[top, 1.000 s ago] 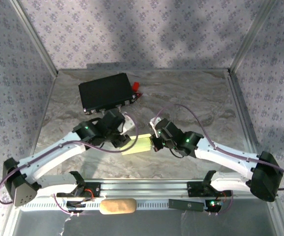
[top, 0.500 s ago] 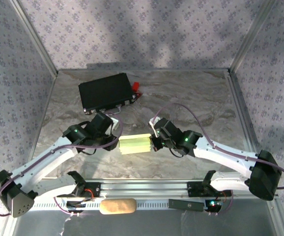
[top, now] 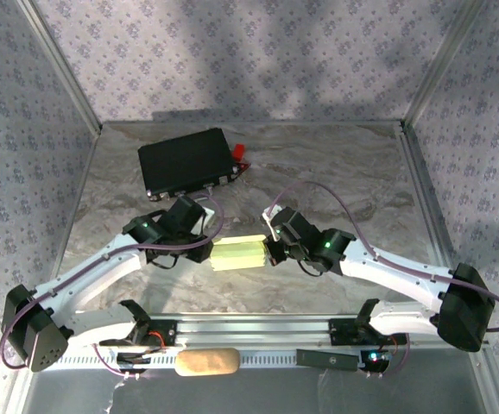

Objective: Fold the paper box

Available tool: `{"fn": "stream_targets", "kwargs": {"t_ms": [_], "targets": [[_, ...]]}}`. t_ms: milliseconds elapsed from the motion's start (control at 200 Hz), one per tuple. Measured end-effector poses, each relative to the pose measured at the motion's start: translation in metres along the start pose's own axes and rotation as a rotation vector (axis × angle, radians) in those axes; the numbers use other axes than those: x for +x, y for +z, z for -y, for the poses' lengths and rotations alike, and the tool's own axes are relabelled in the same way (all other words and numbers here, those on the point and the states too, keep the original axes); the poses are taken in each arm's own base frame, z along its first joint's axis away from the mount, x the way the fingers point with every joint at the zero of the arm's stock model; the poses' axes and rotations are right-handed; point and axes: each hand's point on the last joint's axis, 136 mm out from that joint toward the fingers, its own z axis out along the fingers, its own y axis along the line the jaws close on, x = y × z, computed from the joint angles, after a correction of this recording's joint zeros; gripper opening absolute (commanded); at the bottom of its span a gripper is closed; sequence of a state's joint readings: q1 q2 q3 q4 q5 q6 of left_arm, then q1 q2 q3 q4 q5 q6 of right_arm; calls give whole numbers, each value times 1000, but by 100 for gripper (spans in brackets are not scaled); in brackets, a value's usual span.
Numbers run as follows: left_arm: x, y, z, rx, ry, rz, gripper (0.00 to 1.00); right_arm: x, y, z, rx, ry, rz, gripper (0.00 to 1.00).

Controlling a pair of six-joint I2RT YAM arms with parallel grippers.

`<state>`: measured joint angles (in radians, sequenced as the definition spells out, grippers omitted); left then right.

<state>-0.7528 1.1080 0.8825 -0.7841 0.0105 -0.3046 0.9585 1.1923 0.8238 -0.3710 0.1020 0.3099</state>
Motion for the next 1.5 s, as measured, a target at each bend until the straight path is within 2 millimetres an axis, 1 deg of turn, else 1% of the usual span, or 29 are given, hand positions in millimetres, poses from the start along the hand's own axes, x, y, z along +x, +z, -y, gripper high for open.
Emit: {"fn": "stream_targets", "kwargs": {"t_ms": [105, 170, 235, 335, 375, 585, 745, 1129, 1284, 1504], "targets": [[-1, 2, 1, 8, -4, 8, 21, 0, 0, 0, 0, 1, 0, 0], [-2, 3, 2, 13, -9, 13, 16, 0, 0, 0, 0, 7, 0, 0], [-3, 3, 3, 18, -14, 17, 13, -1, 0, 0, -1, 11, 2, 0], [-4, 4, 5, 30, -28, 22, 6, -2, -1, -1, -2, 19, 5, 0], [-5, 4, 6, 33, -32, 23, 0, -3, -1, -1, 2, 22, 7, 0], [-7, 7, 7, 32, -85, 19, 0, -4, -3, -2, 29, 62, 11, 0], [-10, 9, 11, 20, -111, 21, 0, -1, 0, 1, 78, 107, -2, 0], [-13, 9, 14, -22, -222, 70, 0, -1, -1, 1, 140, 219, 35, 0], [-11, 8, 11, -13, -287, 101, 0, -3, -2, -3, 143, 241, 55, 0], [-12, 8, 12, -5, -353, 110, 0, -4, -1, -1, 156, 258, 63, 0]]}}
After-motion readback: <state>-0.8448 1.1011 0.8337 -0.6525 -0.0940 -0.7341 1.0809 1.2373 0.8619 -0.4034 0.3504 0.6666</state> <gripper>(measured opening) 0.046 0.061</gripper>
